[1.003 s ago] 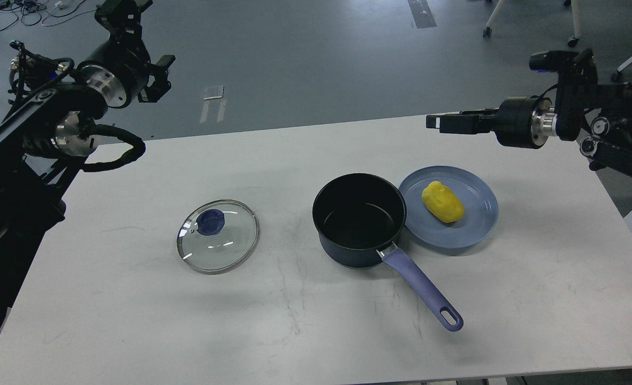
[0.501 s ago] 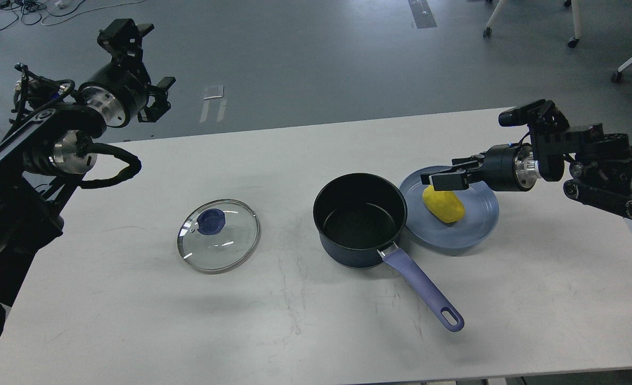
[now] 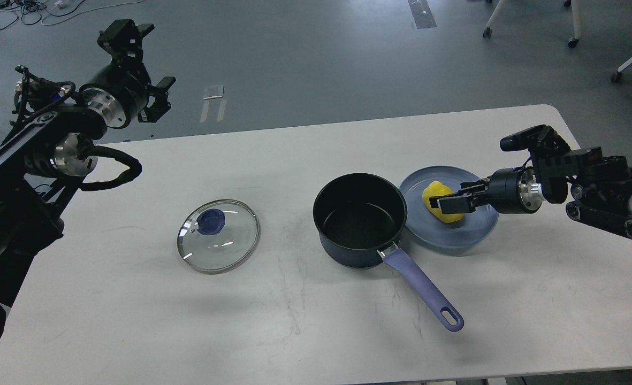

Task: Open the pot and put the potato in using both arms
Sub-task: 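Reach the right gripper to the yellow potato on the plate, then grasp the yellow potato with the right gripper and lift it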

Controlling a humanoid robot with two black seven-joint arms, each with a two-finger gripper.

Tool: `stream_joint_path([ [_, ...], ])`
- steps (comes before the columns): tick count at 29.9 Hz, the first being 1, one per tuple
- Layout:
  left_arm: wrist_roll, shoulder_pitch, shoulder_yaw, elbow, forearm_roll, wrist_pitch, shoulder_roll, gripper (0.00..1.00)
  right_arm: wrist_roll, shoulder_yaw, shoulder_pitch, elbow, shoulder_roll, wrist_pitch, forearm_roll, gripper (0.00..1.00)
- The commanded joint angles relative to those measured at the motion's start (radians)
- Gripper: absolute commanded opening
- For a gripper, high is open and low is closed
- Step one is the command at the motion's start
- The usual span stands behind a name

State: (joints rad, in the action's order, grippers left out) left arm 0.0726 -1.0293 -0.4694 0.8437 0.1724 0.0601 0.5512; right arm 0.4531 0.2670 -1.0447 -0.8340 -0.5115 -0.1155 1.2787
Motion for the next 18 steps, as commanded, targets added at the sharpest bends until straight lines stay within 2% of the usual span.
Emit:
stream_joint_path([
  [1, 0.003, 0.000, 0.001, 0.000, 0.004, 0.000, 0.001, 0.99, -0.001, 0.001, 0.014, 0.022, 0.027, -0.001, 0.002, 0.96],
  [2, 0.009, 0.000, 0.003, 0.000, 0.004, 0.000, 0.001, 0.99, -0.001, 0.005, 0.015, 0.035, 0.036, -0.001, 0.010, 0.93],
  [3, 0.015, 0.002, 0.006, 0.000, 0.004, 0.000, 0.001, 0.99, 0.001, 0.018, 0.014, 0.042, 0.039, -0.001, 0.027, 0.80],
  [5, 0.022, 0.002, 0.011, 0.000, 0.004, 0.000, 0.001, 0.99, 0.001, 0.034, 0.011, 0.044, 0.041, -0.001, 0.034, 0.69],
  [7, 0.026, 0.002, 0.011, 0.000, 0.006, 0.000, 0.001, 0.99, 0.001, 0.040, 0.009, 0.046, 0.042, -0.001, 0.036, 0.54],
  [9, 0.026, 0.002, 0.011, 0.000, 0.006, 0.000, 0.001, 0.99, 0.001, 0.041, 0.009, 0.047, 0.044, -0.001, 0.037, 0.32],
  [11, 0.026, 0.002, 0.011, 0.000, 0.007, 0.000, 0.001, 0.99, -0.001, 0.043, 0.009, 0.049, 0.042, -0.001, 0.037, 0.25],
  [15, 0.026, 0.008, 0.012, 0.000, 0.009, -0.002, 0.001, 0.99, -0.002, 0.041, 0.009, 0.061, 0.044, -0.001, 0.037, 0.22],
  [16, 0.026, 0.011, 0.012, 0.000, 0.009, -0.002, 0.001, 0.99, -0.002, 0.041, 0.011, 0.061, 0.044, -0.001, 0.037, 0.17],
  [17, 0.027, 0.015, 0.012, 0.000, 0.009, -0.002, 0.001, 0.99, -0.002, 0.041, 0.011, 0.061, 0.044, -0.001, 0.037, 0.00],
  [18, 0.027, 0.017, 0.012, 0.000, 0.009, -0.002, 0.000, 0.99, -0.004, 0.041, 0.011, 0.061, 0.044, -0.001, 0.037, 0.00],
])
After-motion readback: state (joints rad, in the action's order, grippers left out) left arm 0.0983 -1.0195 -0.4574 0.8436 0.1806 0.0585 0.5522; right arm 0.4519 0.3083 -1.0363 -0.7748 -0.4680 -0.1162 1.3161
